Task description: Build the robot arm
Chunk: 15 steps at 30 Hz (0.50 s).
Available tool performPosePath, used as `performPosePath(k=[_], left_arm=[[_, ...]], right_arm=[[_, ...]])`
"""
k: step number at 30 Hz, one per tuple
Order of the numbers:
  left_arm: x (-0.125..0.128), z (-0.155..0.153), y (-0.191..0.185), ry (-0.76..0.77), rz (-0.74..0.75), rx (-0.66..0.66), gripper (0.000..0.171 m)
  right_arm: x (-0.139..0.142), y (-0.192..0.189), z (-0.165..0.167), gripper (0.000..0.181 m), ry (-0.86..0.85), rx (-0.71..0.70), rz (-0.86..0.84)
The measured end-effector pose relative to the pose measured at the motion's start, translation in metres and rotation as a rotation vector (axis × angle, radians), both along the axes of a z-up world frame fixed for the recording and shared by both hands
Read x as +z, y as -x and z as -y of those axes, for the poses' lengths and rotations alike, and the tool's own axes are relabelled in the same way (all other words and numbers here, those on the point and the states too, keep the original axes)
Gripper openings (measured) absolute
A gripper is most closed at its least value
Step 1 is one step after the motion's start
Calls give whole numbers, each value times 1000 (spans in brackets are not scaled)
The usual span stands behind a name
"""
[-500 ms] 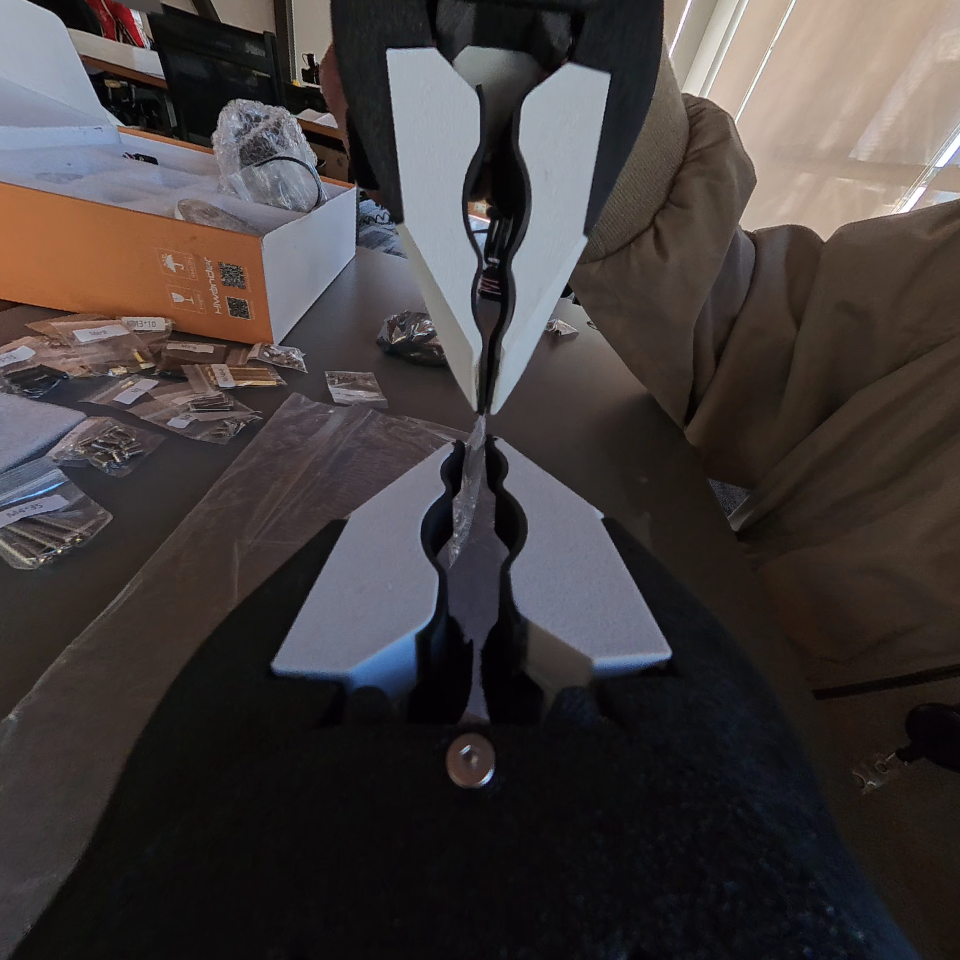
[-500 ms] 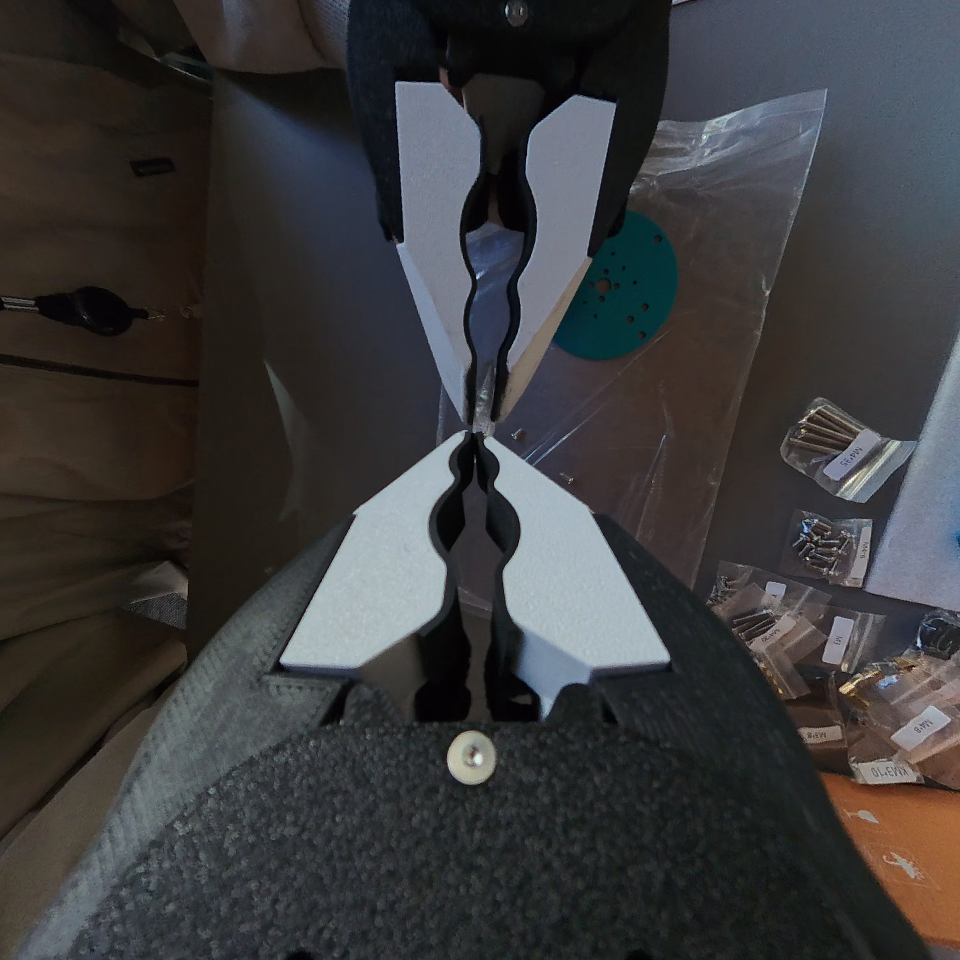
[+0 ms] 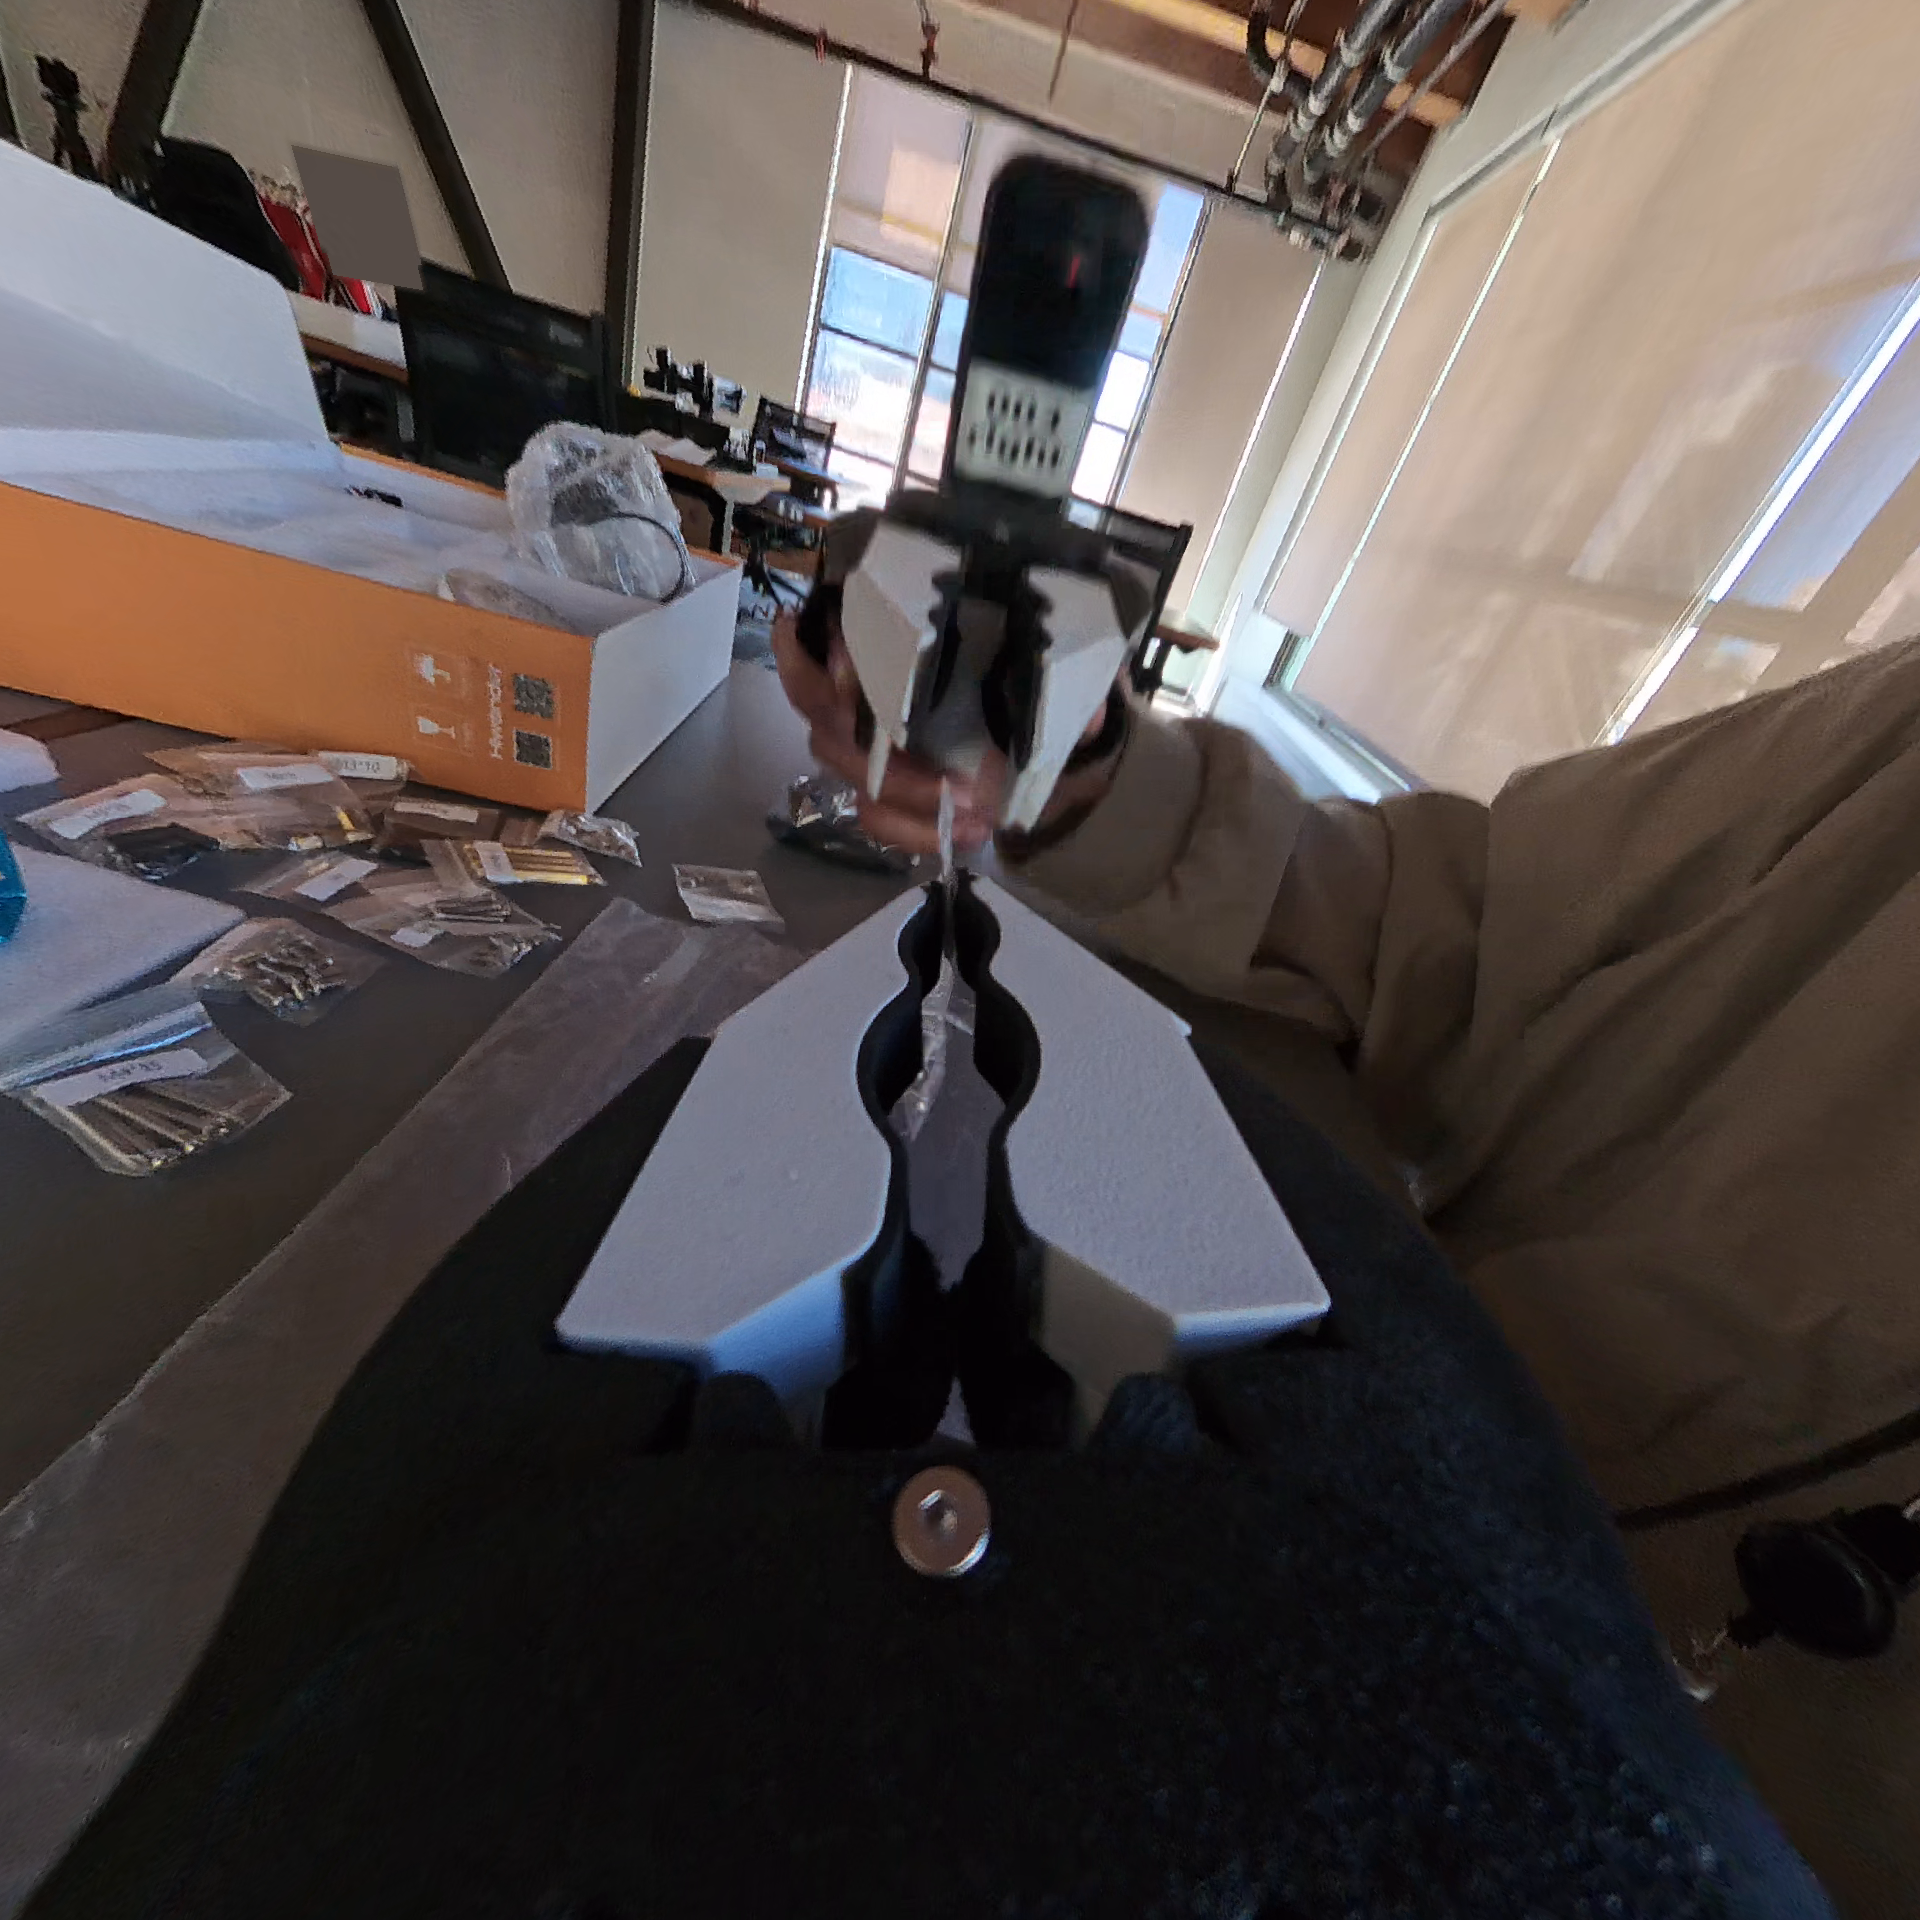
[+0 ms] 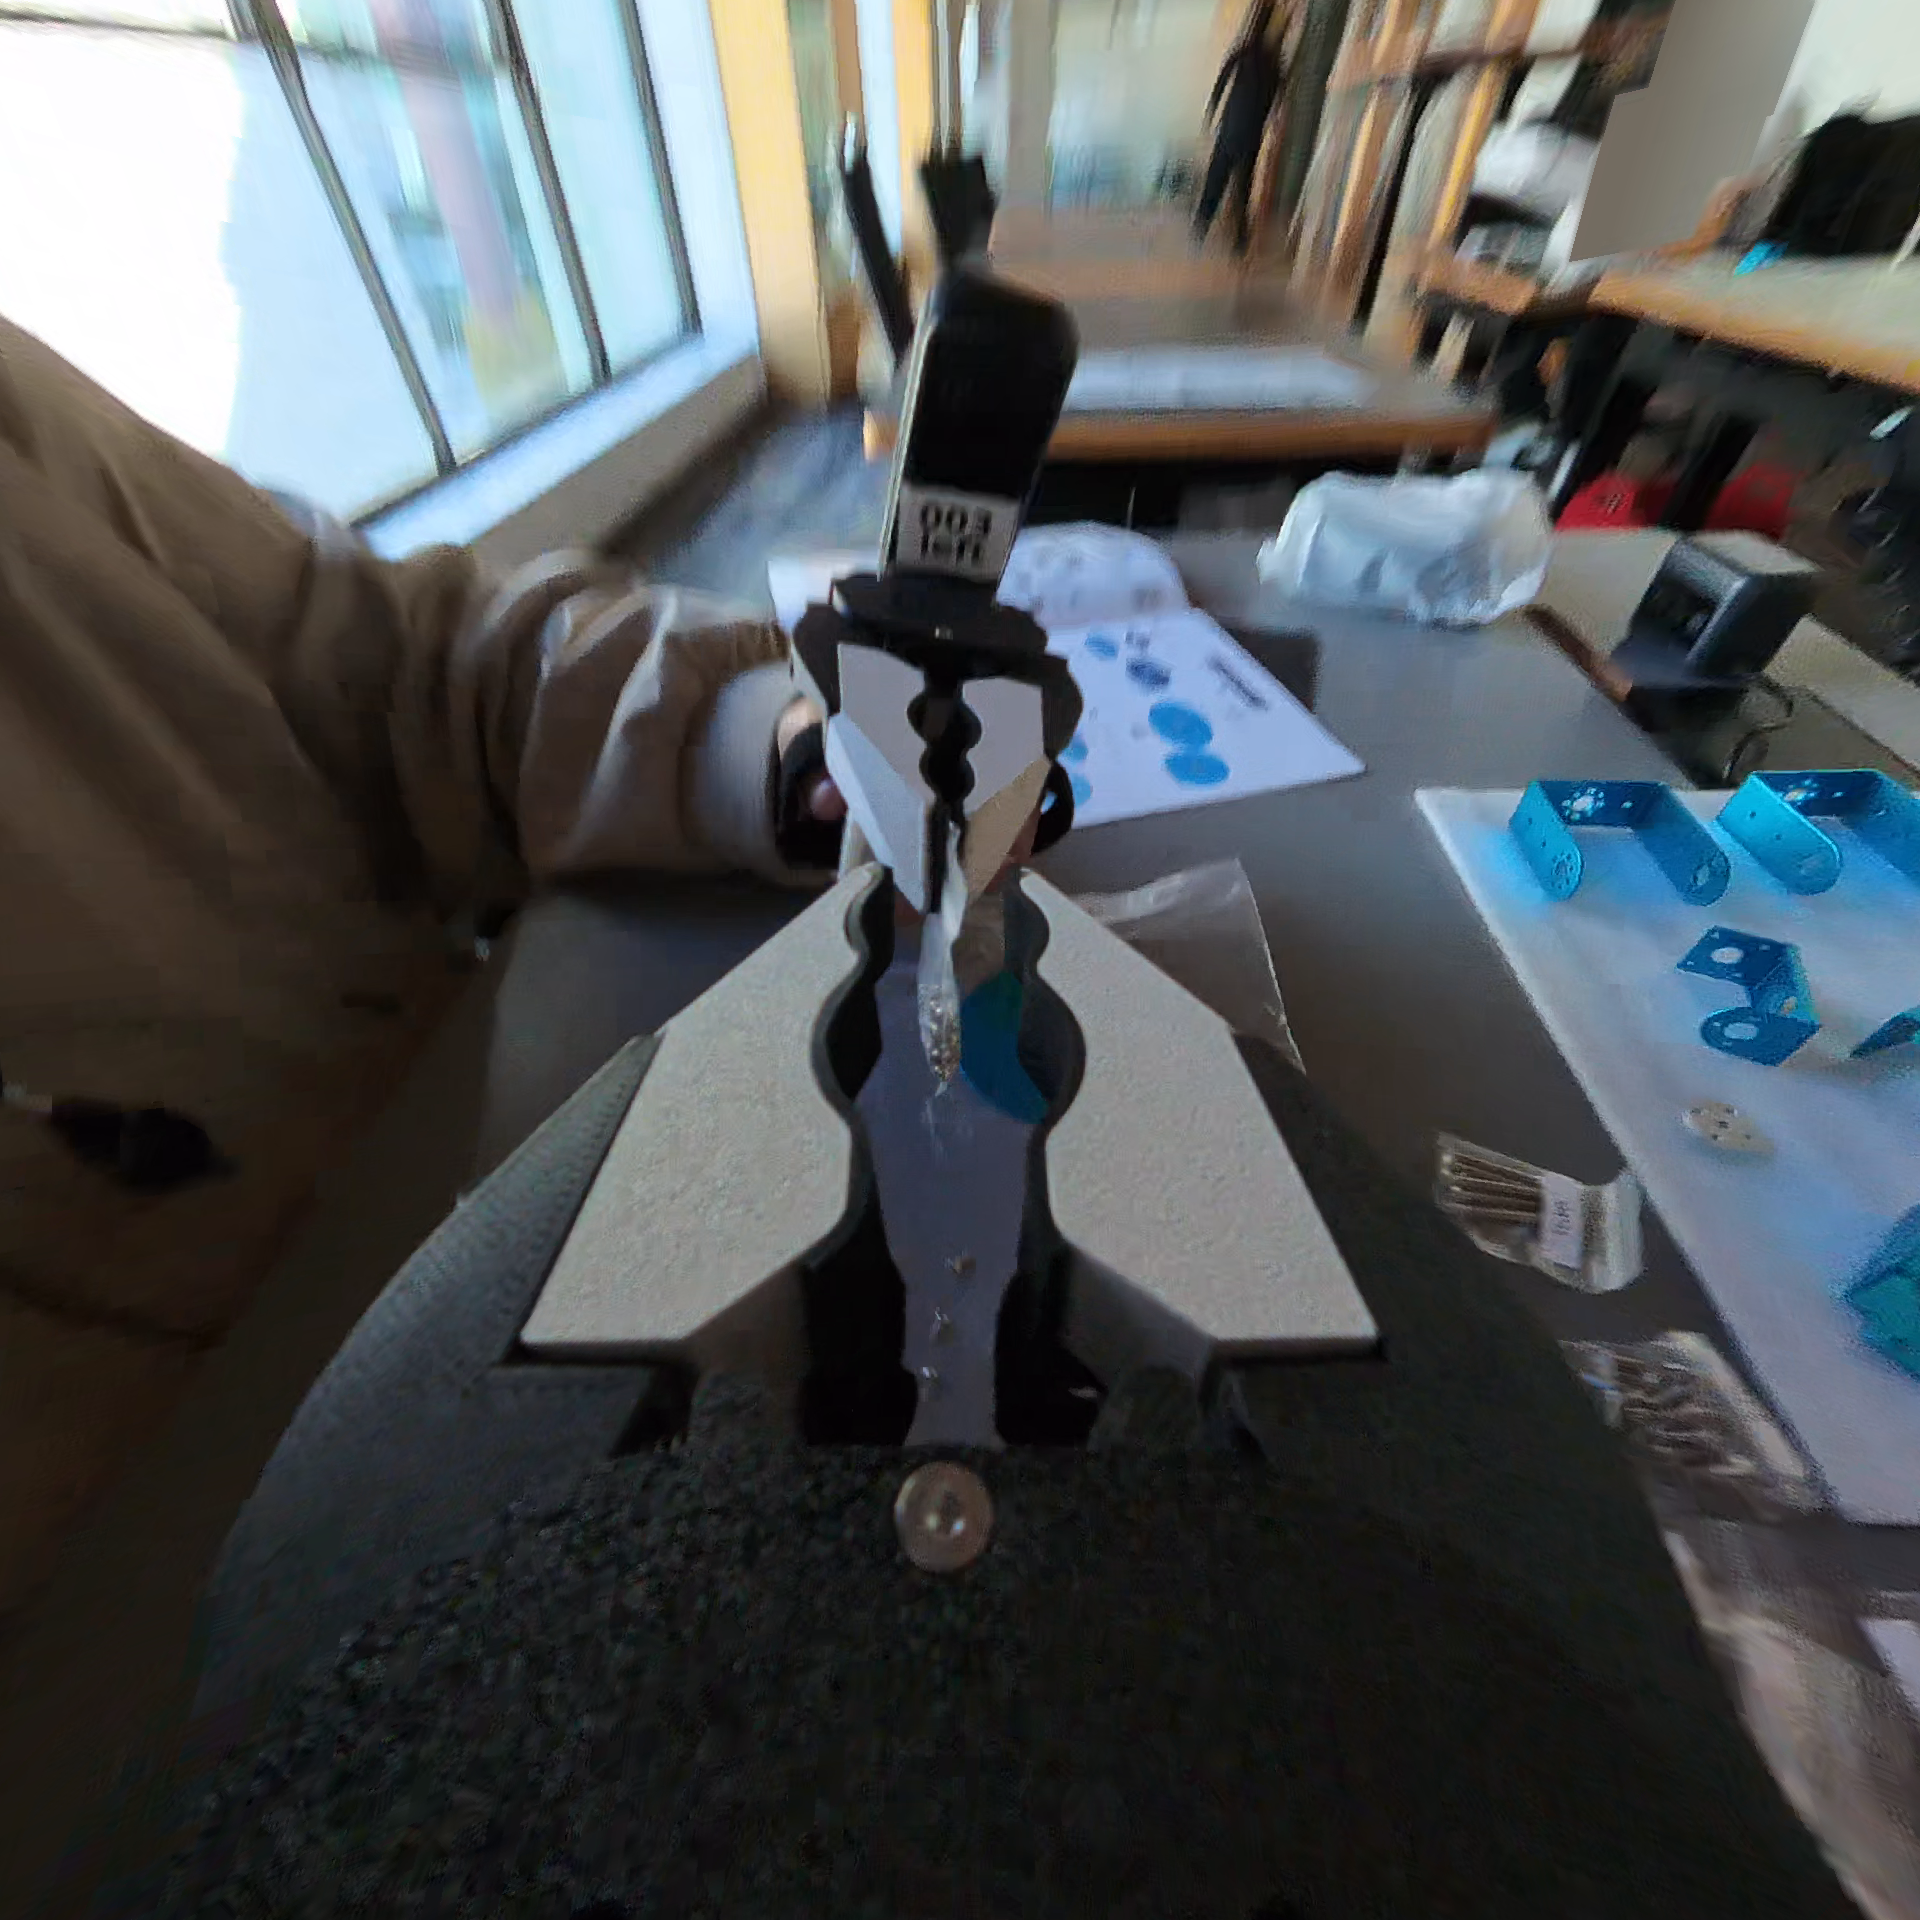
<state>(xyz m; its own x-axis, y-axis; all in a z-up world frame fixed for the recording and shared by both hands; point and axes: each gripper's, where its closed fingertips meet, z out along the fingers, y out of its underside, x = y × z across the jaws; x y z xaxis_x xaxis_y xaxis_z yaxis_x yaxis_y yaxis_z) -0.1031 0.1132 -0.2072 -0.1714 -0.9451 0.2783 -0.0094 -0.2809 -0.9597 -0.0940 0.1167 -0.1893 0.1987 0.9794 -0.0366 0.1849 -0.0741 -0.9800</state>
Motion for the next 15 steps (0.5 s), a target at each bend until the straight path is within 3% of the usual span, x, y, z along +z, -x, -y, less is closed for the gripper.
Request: performPosePath(k=[2,5,15], left_arm=[[3,0,2,8,21,-7,1],[2,3,0,-25,13,-13,1],[0,12,-1,-60,8,-35,1]], right_arm=[[-4,-6,0,21,52,-32,-142],[-7,1,8,19,158,13,-212],[-17,16,13,7,195,49,-226]])
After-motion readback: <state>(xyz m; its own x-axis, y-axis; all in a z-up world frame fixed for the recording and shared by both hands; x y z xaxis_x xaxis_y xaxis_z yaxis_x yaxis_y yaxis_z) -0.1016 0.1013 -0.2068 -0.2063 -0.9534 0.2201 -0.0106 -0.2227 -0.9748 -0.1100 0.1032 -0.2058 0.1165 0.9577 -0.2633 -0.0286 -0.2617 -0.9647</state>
